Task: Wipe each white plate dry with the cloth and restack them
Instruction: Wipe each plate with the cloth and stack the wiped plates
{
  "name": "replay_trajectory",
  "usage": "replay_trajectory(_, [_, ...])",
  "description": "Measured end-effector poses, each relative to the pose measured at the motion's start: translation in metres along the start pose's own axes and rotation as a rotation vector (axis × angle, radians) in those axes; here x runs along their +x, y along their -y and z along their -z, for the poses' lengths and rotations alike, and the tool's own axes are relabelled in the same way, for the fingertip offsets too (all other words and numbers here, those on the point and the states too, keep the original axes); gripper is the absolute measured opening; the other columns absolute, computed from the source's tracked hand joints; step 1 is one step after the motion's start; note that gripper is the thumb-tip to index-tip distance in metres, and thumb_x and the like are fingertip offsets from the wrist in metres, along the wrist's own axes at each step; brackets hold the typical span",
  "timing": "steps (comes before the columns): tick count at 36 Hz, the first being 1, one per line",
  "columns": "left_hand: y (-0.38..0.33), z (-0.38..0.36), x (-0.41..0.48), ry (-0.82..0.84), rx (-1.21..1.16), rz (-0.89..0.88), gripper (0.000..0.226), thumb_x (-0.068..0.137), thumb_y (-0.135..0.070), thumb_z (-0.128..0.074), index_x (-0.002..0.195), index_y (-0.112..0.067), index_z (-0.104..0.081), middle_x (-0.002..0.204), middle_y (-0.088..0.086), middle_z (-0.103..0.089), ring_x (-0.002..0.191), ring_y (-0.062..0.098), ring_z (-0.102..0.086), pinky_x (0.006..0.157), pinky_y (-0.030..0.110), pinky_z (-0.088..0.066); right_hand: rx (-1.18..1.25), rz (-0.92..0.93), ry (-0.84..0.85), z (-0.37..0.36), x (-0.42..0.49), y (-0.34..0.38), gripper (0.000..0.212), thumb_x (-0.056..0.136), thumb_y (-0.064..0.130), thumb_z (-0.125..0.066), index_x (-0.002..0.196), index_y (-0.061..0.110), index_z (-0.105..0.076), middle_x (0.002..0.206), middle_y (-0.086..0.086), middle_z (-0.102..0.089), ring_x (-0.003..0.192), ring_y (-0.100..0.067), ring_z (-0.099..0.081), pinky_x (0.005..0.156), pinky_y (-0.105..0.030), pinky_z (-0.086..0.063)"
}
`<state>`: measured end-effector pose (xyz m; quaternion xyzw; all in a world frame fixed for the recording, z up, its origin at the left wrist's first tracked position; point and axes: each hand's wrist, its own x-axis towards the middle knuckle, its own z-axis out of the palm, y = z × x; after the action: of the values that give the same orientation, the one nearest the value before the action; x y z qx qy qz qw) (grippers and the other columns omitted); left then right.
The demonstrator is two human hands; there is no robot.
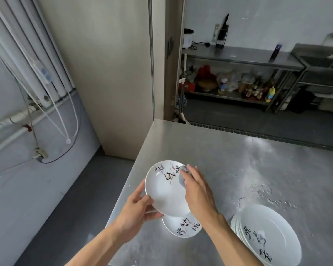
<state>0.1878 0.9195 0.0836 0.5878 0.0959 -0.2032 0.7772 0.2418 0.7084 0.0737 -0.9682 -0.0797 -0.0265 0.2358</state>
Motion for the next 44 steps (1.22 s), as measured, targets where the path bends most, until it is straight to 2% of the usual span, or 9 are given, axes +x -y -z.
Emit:
replay_trajectory(5, [0.005,-0.005,-0.004,0.049,0.027,0.003,0.066,0.085,-0.016,-0.057,0.134,-0.06,-0.059,0.106,0.011,-0.075,0.096,0.031,-0.074,0.093,0.046,-0.062,0.088,0.033,-0.026,0.006,0.01,0.014,0.054,0.101,0.0,-0.044,0.151,0.021,-0.045,0.162,0.003,-0.029,0.153,-0.019,-0.02,0.12,-0.03,-0.029])
replay_trajectory(7, [0.005,-0.006,-0.004,0.06,0.022,-0.005,0.066,0.086,-0.015,-0.056,0.135,-0.06,-0.059,0.106,0.01,-0.075,0.095,0.029,-0.073,0.089,0.042,-0.061,0.156,0.06,-0.024,0.009,0.012,0.023,0.047,0.102,0.005,-0.049,0.147,0.017,-0.05,0.16,0.002,-0.035,0.151,-0.018,-0.026,0.119,-0.022,-0.025])
replay_trajectory(10, [0.003,-0.007,-0.003,0.073,0.023,-0.023,0.064,0.089,-0.018,-0.057,0.141,-0.057,-0.055,0.113,0.009,-0.075,0.098,0.028,-0.072,0.091,0.041,-0.06,0.28,0.112,0.051,0.012,0.009,0.039,0.045,0.102,0.006,-0.051,0.145,0.018,-0.052,0.157,0.006,-0.038,0.147,-0.011,-0.032,0.113,-0.006,-0.016])
replay_trajectory(18, [0.004,0.003,-0.001,0.069,0.026,-0.012,0.063,0.095,-0.01,-0.051,0.146,-0.048,-0.054,0.128,0.015,-0.073,0.116,0.035,-0.072,0.09,0.039,-0.06,0.327,0.236,0.288,0.009,-0.009,0.05,0.041,0.103,0.016,-0.052,0.141,0.03,-0.057,0.155,0.02,-0.038,0.139,0.005,-0.035,0.109,-0.003,-0.019])
replay_trajectory(25, [0.007,0.012,-0.005,0.013,-0.032,-0.019,0.06,0.102,0.0,-0.042,0.144,-0.04,-0.058,0.132,0.016,-0.071,0.116,0.04,-0.071,0.09,0.041,-0.062,0.235,0.25,0.277,0.019,-0.028,0.026,0.037,0.092,0.026,-0.054,0.125,0.036,-0.066,0.144,0.029,-0.047,0.127,0.011,-0.047,0.103,-0.012,-0.04])
replay_trajectory(32, [0.003,0.005,-0.015,-0.045,-0.026,-0.041,0.064,0.101,0.002,-0.042,0.14,-0.046,-0.061,0.124,0.011,-0.075,0.108,0.041,-0.073,0.086,0.042,-0.063,0.09,0.227,0.07,0.034,-0.027,0.003,0.031,0.091,0.016,-0.056,0.117,0.03,-0.065,0.137,0.018,-0.055,0.114,-0.013,-0.06,0.089,-0.03,-0.053])
replay_trajectory(38, [-0.004,-0.022,-0.029,0.016,0.051,-0.062,0.066,0.092,-0.011,-0.054,0.142,-0.054,-0.056,0.111,0.012,-0.075,0.096,0.032,-0.074,0.086,0.042,-0.061,0.125,0.15,0.014,0.037,-0.006,0.004,0.042,0.101,0.006,-0.051,0.141,0.019,-0.057,0.155,-0.001,-0.044,0.148,-0.019,-0.033,0.115,-0.023,-0.032])
replay_trajectory(42, [-0.008,-0.035,-0.034,0.043,0.097,-0.093,0.069,0.09,-0.014,-0.05,0.146,-0.055,-0.05,0.118,0.016,-0.074,0.099,0.031,-0.072,0.087,0.041,-0.061,0.263,0.242,0.041,0.041,-0.006,0.03,0.044,0.102,0.007,-0.051,0.145,0.017,-0.054,0.156,0.002,-0.041,0.146,-0.012,-0.034,0.113,-0.005,-0.015])
replay_trajectory(44, [-0.009,-0.038,-0.034,0.035,0.103,-0.106,0.068,0.091,-0.014,-0.049,0.147,-0.054,-0.05,0.118,0.016,-0.074,0.1,0.029,-0.072,0.086,0.04,-0.06,0.33,0.302,0.107,0.042,-0.009,0.041,0.045,0.102,0.01,-0.052,0.146,0.022,-0.052,0.157,0.008,-0.04,0.144,-0.004,-0.034,0.113,-0.005,-0.015])
